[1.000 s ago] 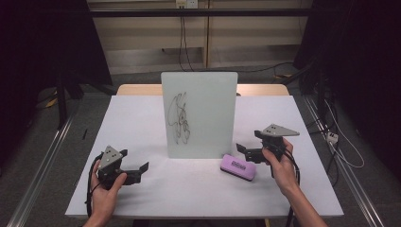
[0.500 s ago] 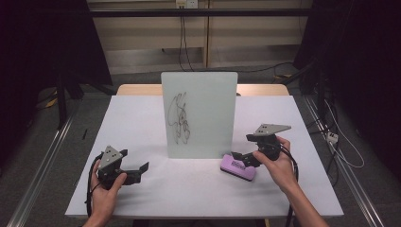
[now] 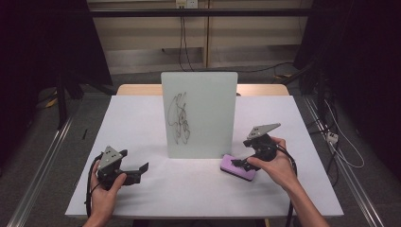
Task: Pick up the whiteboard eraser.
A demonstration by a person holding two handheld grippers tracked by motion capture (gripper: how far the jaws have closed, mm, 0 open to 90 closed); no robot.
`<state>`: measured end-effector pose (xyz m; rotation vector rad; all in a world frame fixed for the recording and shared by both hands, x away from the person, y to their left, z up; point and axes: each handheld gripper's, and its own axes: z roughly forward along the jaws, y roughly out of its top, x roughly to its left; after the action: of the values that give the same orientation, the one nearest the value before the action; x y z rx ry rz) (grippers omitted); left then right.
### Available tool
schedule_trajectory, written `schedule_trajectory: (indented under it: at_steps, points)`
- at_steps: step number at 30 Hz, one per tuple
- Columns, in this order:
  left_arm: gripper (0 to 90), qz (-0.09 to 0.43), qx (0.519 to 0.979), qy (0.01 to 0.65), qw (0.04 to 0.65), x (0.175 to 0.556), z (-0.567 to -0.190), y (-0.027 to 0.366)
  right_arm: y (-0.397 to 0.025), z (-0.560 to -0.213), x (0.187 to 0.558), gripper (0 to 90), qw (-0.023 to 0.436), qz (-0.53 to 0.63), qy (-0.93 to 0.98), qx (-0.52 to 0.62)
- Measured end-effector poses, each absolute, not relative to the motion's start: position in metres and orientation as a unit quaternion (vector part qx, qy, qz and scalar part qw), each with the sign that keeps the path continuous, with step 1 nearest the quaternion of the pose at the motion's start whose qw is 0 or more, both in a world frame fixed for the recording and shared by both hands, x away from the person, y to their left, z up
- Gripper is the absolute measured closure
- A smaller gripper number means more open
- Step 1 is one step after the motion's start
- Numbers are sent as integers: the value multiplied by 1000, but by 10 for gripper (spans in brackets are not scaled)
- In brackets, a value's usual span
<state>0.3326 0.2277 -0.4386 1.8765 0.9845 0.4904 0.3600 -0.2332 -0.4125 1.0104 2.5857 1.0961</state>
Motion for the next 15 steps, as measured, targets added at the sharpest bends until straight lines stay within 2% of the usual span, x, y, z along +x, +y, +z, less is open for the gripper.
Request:
schedule_trajectory:
  at_steps: [6, 8, 9, 10, 11, 15]
  points:
    - [49, 198, 766, 399, 464, 333, -439, 226, -230, -417, 358, 125, 71, 344, 879, 321]
    - [49, 197, 767, 399, 463, 333, -439, 227, -227, -417, 357, 158, 69, 335, 885, 314]
    - [49, 197, 768, 398, 462, 333, -439, 227, -225, -418, 356, 205, 58, 328, 893, 302]
    - [49, 197, 768, 399, 461, 334, -439, 227, -225, -418, 356, 205, 58, 328, 893, 302]
    - [49, 197, 768, 399, 461, 334, -439, 227, -223, -419, 355, 281, 50, 313, 904, 288]
    - [49, 196, 769, 397, 461, 334, -439, 226, -219, -420, 355, 275, 55, 292, 913, 281]
